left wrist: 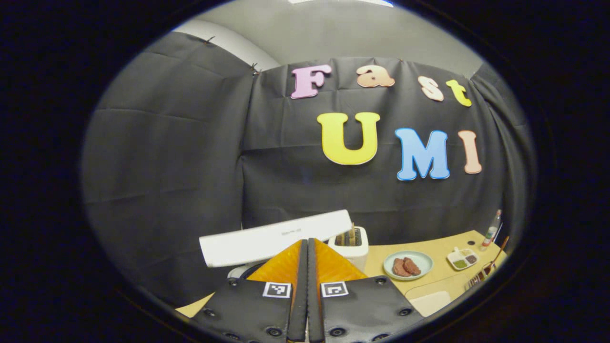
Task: Close the left gripper, press the button to open the rice cooker; take a wooden spoon from the chopstick holder with the right hand, scoop a spoonful of rice and pour it into the rice cooker, then put the wooden spoon back into the chopstick holder.
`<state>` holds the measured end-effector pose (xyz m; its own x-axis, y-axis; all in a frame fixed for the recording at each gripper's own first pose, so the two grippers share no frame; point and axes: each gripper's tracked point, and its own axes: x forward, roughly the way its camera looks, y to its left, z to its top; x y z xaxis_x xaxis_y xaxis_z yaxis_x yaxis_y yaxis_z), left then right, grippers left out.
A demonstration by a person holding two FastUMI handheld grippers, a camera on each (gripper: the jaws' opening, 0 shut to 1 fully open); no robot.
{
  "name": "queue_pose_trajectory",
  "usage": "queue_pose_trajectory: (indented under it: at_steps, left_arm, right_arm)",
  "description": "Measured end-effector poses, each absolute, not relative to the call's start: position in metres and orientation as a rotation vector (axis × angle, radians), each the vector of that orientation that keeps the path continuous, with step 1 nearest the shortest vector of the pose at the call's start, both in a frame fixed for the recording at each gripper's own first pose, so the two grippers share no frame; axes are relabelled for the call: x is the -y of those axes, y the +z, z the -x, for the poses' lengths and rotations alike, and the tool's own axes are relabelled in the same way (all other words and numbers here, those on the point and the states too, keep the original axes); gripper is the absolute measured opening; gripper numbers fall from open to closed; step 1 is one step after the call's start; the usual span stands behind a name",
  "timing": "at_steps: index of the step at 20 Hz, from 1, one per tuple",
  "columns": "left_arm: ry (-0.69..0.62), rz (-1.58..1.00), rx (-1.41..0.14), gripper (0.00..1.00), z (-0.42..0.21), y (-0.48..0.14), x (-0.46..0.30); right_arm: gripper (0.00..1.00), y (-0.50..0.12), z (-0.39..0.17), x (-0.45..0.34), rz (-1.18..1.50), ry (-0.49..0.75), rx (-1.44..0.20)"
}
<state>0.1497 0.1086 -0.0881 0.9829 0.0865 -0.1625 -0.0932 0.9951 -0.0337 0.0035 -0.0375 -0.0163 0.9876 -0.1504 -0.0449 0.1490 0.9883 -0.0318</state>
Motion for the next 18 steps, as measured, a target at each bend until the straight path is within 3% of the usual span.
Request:
queue_pose_trajectory:
  at_steps: [5, 6, 7, 8, 13, 14, 16, 17, 18]
  left_arm:
    - [0.030, 0.077, -0.072, 0.09, -0.121, -0.043, -0.076]
    - [0.012, 0.076, -0.062, 0.15, -0.117, -0.036, -0.068]
    - [0.003, 0.071, -0.051, 0.27, -0.111, -0.033, -0.063]
    - [-0.004, 0.064, -0.043, 0.47, -0.106, -0.028, -0.058]
    - [-0.017, 0.051, -0.005, 0.81, -0.078, -0.009, -0.041]
    - [-0.020, 0.049, -0.003, 0.87, -0.071, -0.008, -0.038]
    - [-0.019, 0.041, -0.003, 0.89, -0.059, -0.007, -0.035]
    - [-0.013, 0.035, -0.001, 0.96, -0.053, -0.006, -0.035]
    - [-0.011, 0.035, 0.000, 0.93, -0.047, -0.005, -0.035]
  right_arm:
    - [0.95, -0.024, -0.015, 0.053, 0.042, -0.155, -0.050]
    - [0.95, -0.027, -0.017, 0.056, 0.037, -0.156, -0.052]
    - [0.95, -0.028, -0.020, 0.059, 0.032, -0.155, -0.055]
    - [0.95, -0.030, -0.024, 0.061, 0.027, -0.153, -0.059]
    - [0.97, -0.044, -0.047, 0.071, 0.023, -0.144, -0.071]
    - [0.95, -0.048, -0.053, 0.073, 0.021, -0.142, -0.074]
    - [0.95, -0.056, -0.064, 0.075, 0.011, -0.134, -0.090]
    - [0.95, -0.060, -0.069, 0.075, 0.003, -0.127, -0.101]
    - [0.95, -0.065, -0.074, 0.075, -0.003, -0.122, -0.110]
